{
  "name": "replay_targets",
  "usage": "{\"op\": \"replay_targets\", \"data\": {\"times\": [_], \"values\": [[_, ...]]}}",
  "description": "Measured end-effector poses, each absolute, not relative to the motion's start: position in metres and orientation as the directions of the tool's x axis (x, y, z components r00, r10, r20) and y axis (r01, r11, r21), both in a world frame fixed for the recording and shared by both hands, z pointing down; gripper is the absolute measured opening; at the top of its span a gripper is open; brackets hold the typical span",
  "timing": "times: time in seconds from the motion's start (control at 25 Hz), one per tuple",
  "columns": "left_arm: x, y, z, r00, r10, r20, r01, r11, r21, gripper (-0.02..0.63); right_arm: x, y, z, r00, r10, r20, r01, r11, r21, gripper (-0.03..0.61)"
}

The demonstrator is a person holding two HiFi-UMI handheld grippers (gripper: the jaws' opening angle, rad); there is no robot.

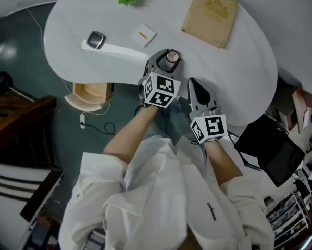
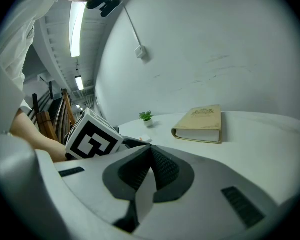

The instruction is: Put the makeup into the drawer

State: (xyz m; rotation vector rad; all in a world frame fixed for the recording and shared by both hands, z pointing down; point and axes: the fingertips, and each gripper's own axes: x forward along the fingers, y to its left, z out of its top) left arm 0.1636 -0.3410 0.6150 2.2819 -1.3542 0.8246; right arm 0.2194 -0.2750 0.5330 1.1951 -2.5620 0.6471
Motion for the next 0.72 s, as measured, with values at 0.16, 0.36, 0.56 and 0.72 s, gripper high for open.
{"op": "replay_targets", "data": {"times": [0.16,0.36,0.56,0.72], "values": [[0.138,-0.321,0.594,0.384,-0.684,0.62,-0.883,-0.469,0.03,0.228,0.193,-0.266,0.526,-0.665,-0.638,0.388,-0.745,0.602,-0.287,0.017],[0.089,-0.289,0.58,0.384,-0.689,0.615,-0.89,-0.453,0.049,0.227,0.138,-0.252,0.527,-0.693,-0.607,0.389,-0.716,0.64,-0.279,0.017],[0.029,-0.261,0.572,0.362,-0.712,0.601,-0.915,-0.396,0.082,0.227,0.077,-0.233,0.524,-0.713,-0.58,0.395,-0.695,0.661,-0.283,0.017],[-0.021,-0.241,0.561,0.341,-0.739,0.581,-0.93,-0.354,0.095,0.227,0.031,-0.219,0.527,-0.73,-0.552,0.404,-0.675,0.678,-0.292,0.017]]}}
